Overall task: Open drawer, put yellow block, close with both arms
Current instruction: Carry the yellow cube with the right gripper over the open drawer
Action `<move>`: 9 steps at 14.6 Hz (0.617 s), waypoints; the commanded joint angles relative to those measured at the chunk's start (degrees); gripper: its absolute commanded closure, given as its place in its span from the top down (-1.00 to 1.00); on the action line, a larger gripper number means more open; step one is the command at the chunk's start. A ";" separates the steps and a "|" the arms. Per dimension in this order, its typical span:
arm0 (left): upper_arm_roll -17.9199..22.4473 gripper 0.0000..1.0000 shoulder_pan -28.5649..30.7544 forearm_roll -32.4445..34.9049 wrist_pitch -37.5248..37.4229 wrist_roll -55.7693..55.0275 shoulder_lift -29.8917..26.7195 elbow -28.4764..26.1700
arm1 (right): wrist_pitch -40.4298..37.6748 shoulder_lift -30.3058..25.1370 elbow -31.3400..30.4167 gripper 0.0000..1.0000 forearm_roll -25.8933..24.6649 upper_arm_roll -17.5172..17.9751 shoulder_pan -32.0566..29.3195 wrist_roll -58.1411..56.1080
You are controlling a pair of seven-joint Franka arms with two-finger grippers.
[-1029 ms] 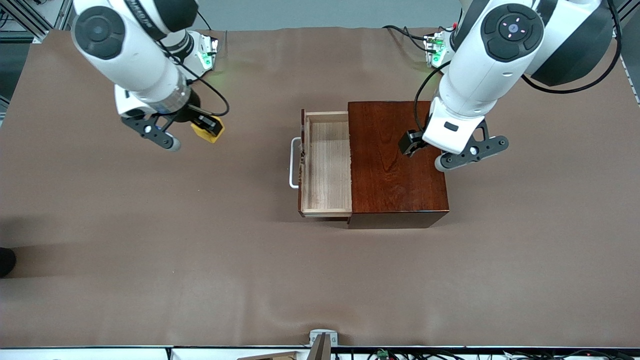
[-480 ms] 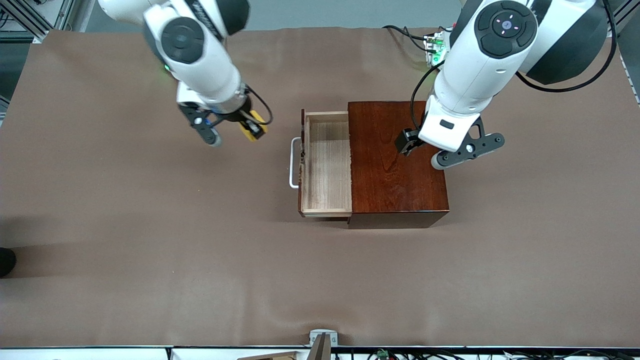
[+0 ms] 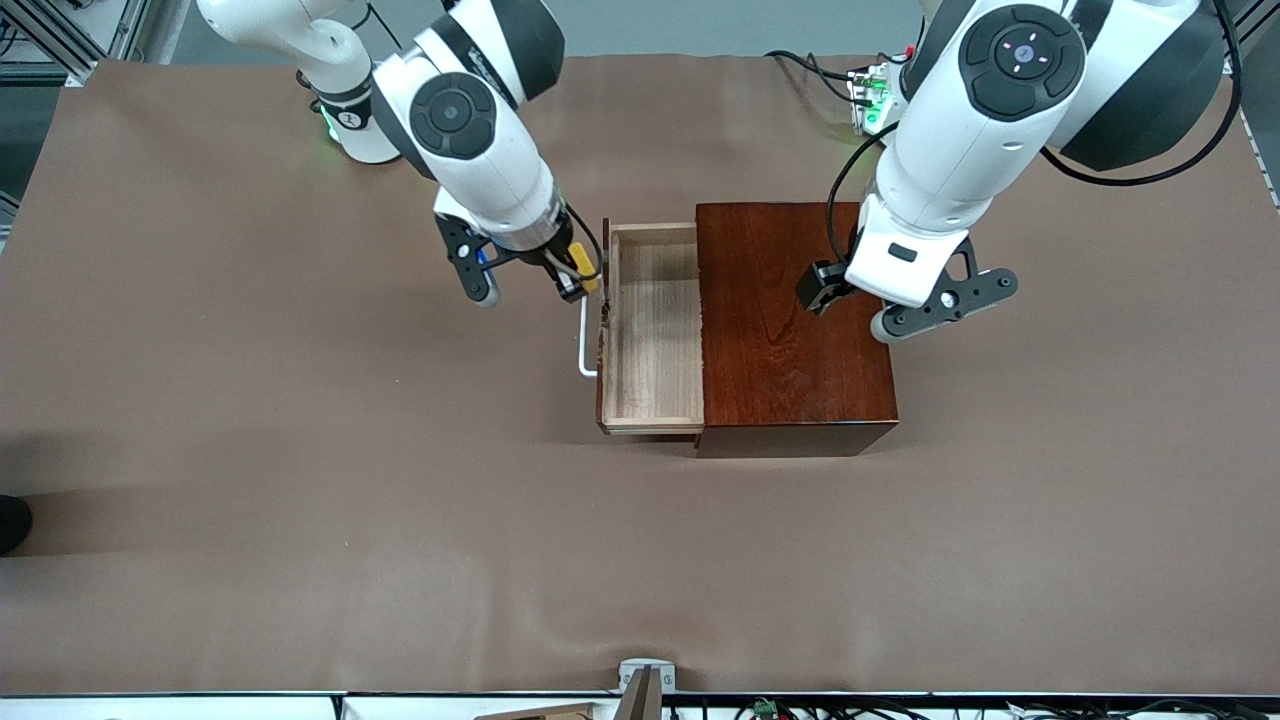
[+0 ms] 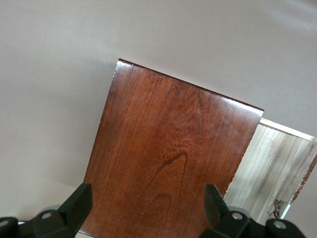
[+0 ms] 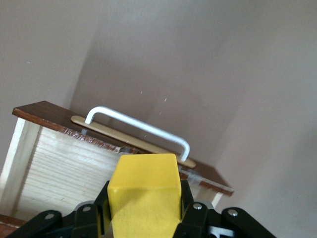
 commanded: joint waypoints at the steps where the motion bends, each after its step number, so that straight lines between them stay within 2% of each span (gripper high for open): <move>1: -0.19 1.00 0.17 0.85 -0.29 -0.24 0.49 1.30 | 2.53 2.03 1.74 -1.00 3.07 -0.66 1.43 3.65; 9: -0.10 1.00 0.26 0.85 -0.29 -0.24 0.49 1.21 | 10.97 8.62 1.83 -1.00 3.52 -0.66 5.21 13.41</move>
